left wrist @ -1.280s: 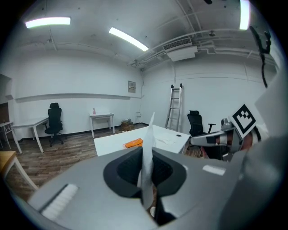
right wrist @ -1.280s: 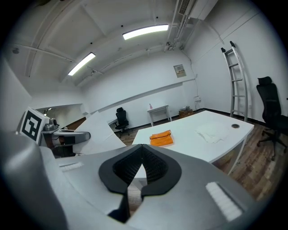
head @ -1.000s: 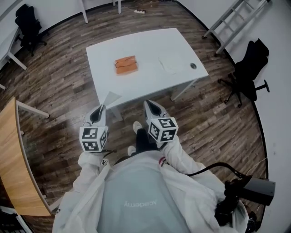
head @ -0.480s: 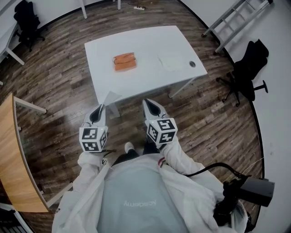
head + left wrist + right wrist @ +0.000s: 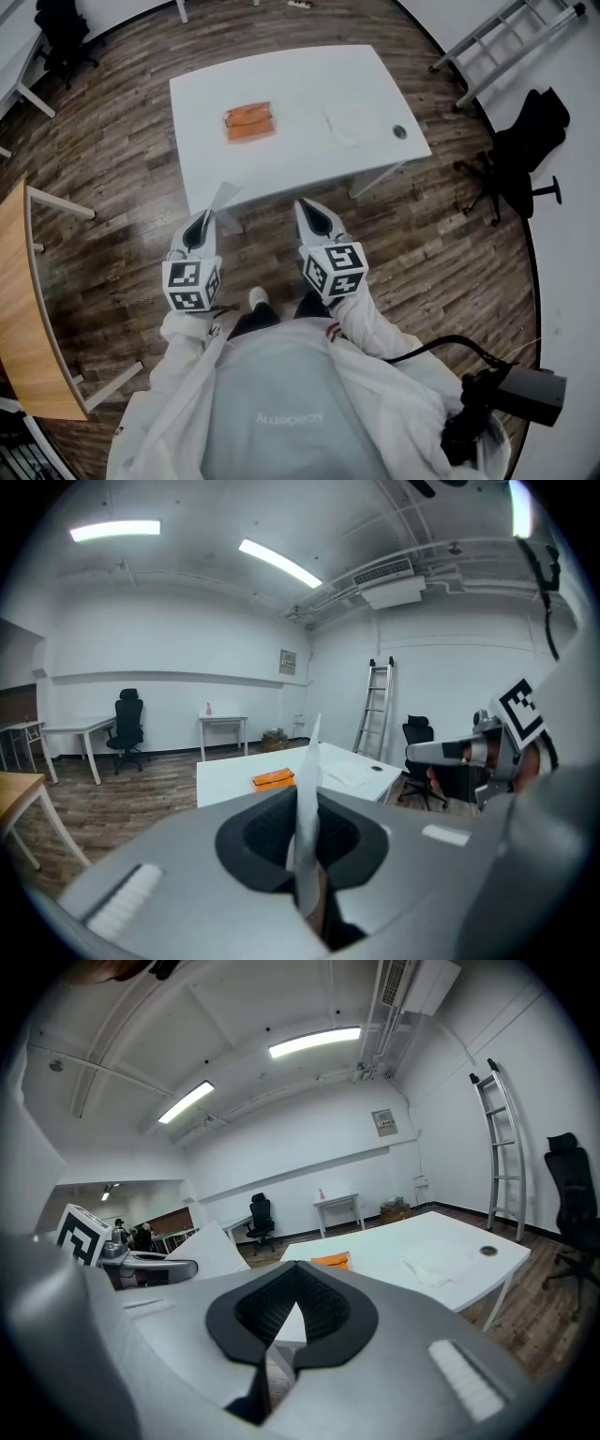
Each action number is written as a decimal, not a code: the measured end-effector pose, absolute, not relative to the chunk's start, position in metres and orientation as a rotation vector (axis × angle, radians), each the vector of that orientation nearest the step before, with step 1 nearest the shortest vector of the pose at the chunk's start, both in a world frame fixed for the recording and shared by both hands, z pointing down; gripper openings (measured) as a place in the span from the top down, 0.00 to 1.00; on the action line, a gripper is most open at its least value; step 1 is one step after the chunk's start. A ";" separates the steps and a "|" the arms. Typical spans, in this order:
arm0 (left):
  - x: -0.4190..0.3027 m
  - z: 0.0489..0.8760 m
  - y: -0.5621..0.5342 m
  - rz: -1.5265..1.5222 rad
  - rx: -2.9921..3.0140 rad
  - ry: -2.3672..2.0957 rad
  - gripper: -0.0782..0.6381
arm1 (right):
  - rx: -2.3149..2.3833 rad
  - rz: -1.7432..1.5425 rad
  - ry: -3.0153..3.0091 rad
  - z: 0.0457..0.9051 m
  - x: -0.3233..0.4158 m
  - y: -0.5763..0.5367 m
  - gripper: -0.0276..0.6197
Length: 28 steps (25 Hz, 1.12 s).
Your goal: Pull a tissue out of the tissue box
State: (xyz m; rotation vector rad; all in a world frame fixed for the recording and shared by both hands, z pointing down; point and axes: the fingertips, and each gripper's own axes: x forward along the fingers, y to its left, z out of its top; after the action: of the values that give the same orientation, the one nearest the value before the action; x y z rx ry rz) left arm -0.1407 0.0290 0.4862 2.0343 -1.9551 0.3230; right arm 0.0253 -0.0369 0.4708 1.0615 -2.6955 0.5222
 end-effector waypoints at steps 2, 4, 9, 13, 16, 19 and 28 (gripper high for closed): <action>-0.131 0.484 0.021 0.331 2.026 -1.972 0.89 | 1.047 0.523 -2.697 0.471 0.036 -0.048 0.96; -0.122 0.481 0.013 0.333 2.014 -1.990 0.89 | 1.028 0.516 -2.704 0.469 0.045 -0.059 0.96; -0.101 0.474 -0.002 0.356 1.992 -2.035 0.89 | 0.965 0.490 -2.741 0.461 0.056 -0.081 0.96; -0.093 0.468 -0.011 0.366 1.983 -2.073 0.89 | 0.940 0.503 -2.761 0.461 0.063 -0.095 0.96; -0.093 0.465 -0.015 0.370 1.964 -2.103 0.89 | 0.914 0.506 -2.777 0.461 0.064 -0.101 0.96; -0.092 0.463 -0.019 0.372 1.945 -2.127 0.89 | 0.890 0.508 -2.787 0.461 0.065 -0.108 0.96; -0.090 0.459 -0.028 0.372 1.919 -2.154 0.89 | 0.866 0.510 -2.798 0.460 0.068 -0.121 0.96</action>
State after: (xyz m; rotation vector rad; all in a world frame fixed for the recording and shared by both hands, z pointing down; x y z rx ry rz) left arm -0.0899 -0.0283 0.4590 1.9191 -2.1537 0.3723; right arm 0.0685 -0.1209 0.4596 0.8662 -2.7977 0.5099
